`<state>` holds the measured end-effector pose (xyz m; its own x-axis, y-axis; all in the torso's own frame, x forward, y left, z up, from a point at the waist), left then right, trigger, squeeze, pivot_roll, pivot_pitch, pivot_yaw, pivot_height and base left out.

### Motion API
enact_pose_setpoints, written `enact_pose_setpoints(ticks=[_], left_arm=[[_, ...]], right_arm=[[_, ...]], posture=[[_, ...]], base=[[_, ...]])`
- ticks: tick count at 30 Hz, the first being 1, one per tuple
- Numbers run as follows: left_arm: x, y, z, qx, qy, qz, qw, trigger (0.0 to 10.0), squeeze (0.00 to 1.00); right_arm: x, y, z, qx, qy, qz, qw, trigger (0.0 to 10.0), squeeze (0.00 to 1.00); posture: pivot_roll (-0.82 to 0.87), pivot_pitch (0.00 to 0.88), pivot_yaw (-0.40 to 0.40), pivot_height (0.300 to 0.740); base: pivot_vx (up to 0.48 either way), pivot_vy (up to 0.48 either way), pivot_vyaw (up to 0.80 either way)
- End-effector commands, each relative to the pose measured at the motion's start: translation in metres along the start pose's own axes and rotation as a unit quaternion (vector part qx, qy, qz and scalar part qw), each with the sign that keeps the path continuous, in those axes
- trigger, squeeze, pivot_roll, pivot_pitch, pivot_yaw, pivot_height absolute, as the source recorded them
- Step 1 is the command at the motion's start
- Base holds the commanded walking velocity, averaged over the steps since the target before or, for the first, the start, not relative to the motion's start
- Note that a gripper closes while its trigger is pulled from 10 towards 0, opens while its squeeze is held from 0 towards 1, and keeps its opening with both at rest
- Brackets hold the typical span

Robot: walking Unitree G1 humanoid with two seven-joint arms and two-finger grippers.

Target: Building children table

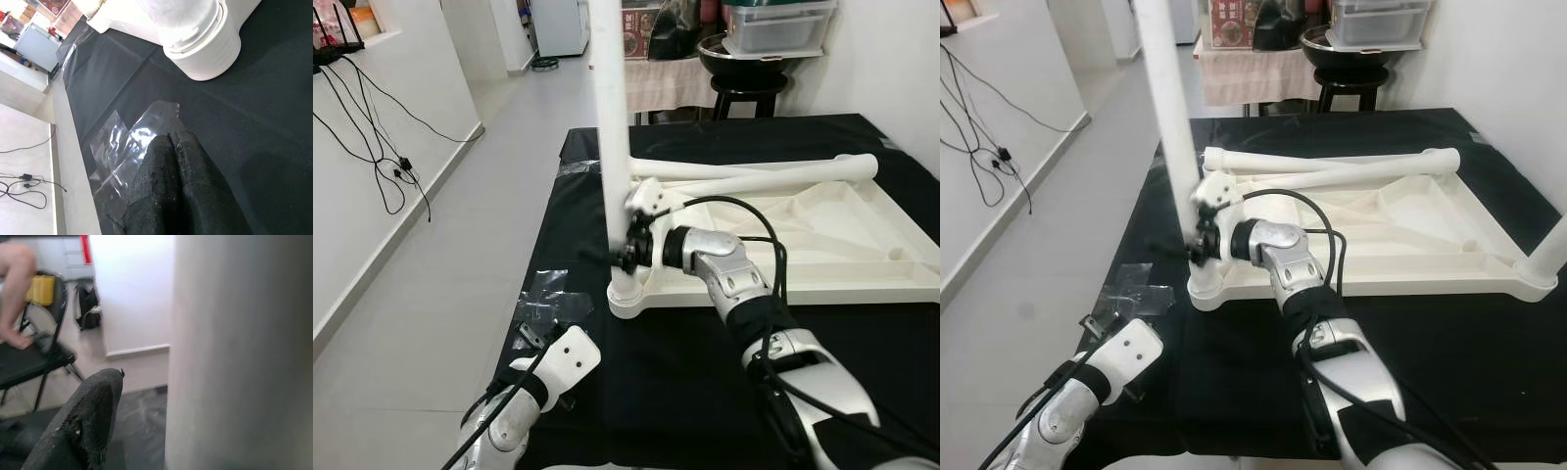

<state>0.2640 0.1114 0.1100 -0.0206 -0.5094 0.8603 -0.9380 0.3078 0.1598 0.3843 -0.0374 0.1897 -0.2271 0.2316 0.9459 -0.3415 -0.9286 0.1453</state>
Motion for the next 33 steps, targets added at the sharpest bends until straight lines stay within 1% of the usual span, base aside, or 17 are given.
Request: enact_pose_setpoints(ticks=[1, 2, 3, 4, 15, 19, 20, 21, 22, 23, 24, 25, 26, 27, 28, 29, 33], left_arm=[[-0.007, 0.000, 0.001, 0.000, -0.005, -0.013, 1.000, 10.0, 0.00], [-0.007, 0.000, 0.002, 0.000, -0.005, -0.013, 1.000, 10.0, 0.00], [-0.007, 0.000, 0.002, 0.000, -0.005, -0.013, 1.000, 10.0, 0.00], [-0.007, 0.001, 0.002, 0.000, -0.005, -0.013, 1.000, 10.0, 0.00], [-0.006, 0.002, 0.005, 0.000, -0.006, -0.012, 1.000, 10.0, 0.00], [-0.006, 0.003, 0.007, 0.000, -0.006, -0.012, 1.000, 10.0, 0.00], [-0.006, 0.003, 0.007, 0.000, -0.006, -0.012, 1.000, 10.0, 0.00], [-0.006, 0.003, 0.007, 0.000, -0.006, -0.012, 1.000, 10.0, 0.00], [-0.005, 0.003, 0.008, 0.000, -0.006, -0.012, 1.000, 10.0, 0.00], [-0.006, 0.004, 0.008, -0.001, -0.005, -0.012, 1.000, 10.0, 0.00], [-0.006, 0.004, 0.008, -0.001, -0.005, -0.012, 1.000, 10.0, 0.00], [-0.005, 0.004, 0.008, -0.001, -0.005, -0.011, 1.000, 10.0, 0.00], [-0.005, 0.004, 0.008, -0.001, -0.005, -0.011, 1.000, 10.0, 0.00], [-0.005, 0.004, 0.008, -0.001, -0.005, -0.011, 1.000, 10.0, 0.00], [-0.006, 0.005, 0.007, 0.000, -0.005, -0.011, 1.000, 10.0, 0.00], [-0.006, 0.005, 0.007, 0.000, -0.005, -0.011, 1.000, 10.0, 0.00], [-0.007, 0.004, 0.006, -0.001, -0.004, -0.011, 1.000, 10.0, 0.00]], right_arm=[[0.003, -0.006, -0.004, 0.022, -0.004, 0.001, 1.000, 10.0, 0.00], [0.002, -0.007, -0.003, 0.019, -0.011, -0.002, 1.000, 3.3, 0.00], [0.002, -0.007, -0.003, 0.019, -0.011, -0.002, 1.000, 3.3, 0.00], [0.000, -0.007, -0.002, 0.019, -0.019, -0.005, 1.000, 0.0, 0.00], [-0.018, -0.003, -0.001, -0.002, -0.029, -0.034, 0.999, 0.0, 0.00], [-0.035, 0.004, 0.003, -0.053, -0.023, -0.066, 0.996, 0.0, 0.00], [-0.042, 0.005, 0.007, -0.110, -0.018, -0.082, 0.990, 0.0, 0.00], [-0.042, 0.005, 0.007, -0.110, -0.018, -0.082, 0.990, 0.0, 0.00], [-0.046, 0.006, 0.010, -0.149, -0.015, -0.092, 0.984, 0.0, 0.00], [-0.059, 0.011, 0.014, -0.285, -0.068, -0.094, 0.951, 0.0, 0.00], [-0.059, 0.011, 0.014, -0.285, -0.068, -0.094, 0.951, 0.0, 0.00], [-0.066, 0.006, -0.005, -0.322, -0.113, -0.085, 0.936, 0.0, 0.00], [-0.069, 0.008, -0.018, -0.360, -0.124, -0.084, 0.921, 0.0, 0.00], [-0.069, 0.008, -0.018, -0.360, -0.124, -0.084, 0.921, 0.0, 0.00], [-0.066, 0.008, -0.030, -0.378, -0.125, -0.081, 0.914, 0.0, 0.00], [-0.062, 0.007, -0.031, -0.378, -0.110, -0.076, 0.916, 0.0, 0.00], [-0.061, 0.007, -0.020, -0.377, -0.091, -0.077, 0.919, 0.0, 0.00]], posture=[[-0.07, 0.004, 0.031, 0.740], [-0.06, 0.002, 0.029, 0.740], [-0.06, 0.002, 0.029, 0.740], [-0.06, 0.000, 0.029, 0.740], [-0.07, 0.002, 0.036, 0.740], [-0.09, 0.005, 0.034, 0.740], [-0.08, 0.002, 0.016, 0.740], [-0.08, 0.002, 0.016, 0.740], [-0.08, 0.001, 0.013, 0.740], [-0.08, 0.003, 0.012, 0.740], [-0.08, 0.003, 0.012, 0.740], [-0.06, 0.020, 0.014, 0.740], [-0.06, 0.020, 0.012, 0.740], [-0.06, 0.020, 0.012, 0.740], [-0.07, 0.007, 0.016, 0.740], [-0.09, 0.013, 0.030, 0.740], [-0.09, 0.003, 0.030, 0.740]], base=[[0.000, 0.000, 0.00], [0.000, 0.000, 0.00], [0.000, 0.000, 0.00], [0.000, 0.000, 0.00], [0.000, 0.000, 0.00], [0.000, 0.000, 0.00], [0.000, 0.000, 0.00], [0.000, 0.000, 0.00], [0.000, 0.000, 0.00], [0.000, 0.000, 0.00], [0.000, 0.000, 0.00], [0.000, 0.000, 0.00], [0.000, 0.000, 0.00], [0.000, 0.000, 0.00], [0.000, 0.000, 0.00], [0.000, 0.000, 0.00], [0.000, 0.000, 0.00]])
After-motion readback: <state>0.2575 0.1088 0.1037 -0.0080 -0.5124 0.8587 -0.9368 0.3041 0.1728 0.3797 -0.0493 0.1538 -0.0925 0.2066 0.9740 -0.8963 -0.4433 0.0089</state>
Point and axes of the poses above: a point about 5 cm out from each wrist's last joint towards the gripper, its own y axis pointing back from the gripper into the wrist, its own x axis along the axis of the wrist's last joint, z = x × y, the point moved 3 cm from there along -y, pointing out of the wrist towards the gripper, and after that the axes turned 10 degrees about y, right-handed, at the moved point
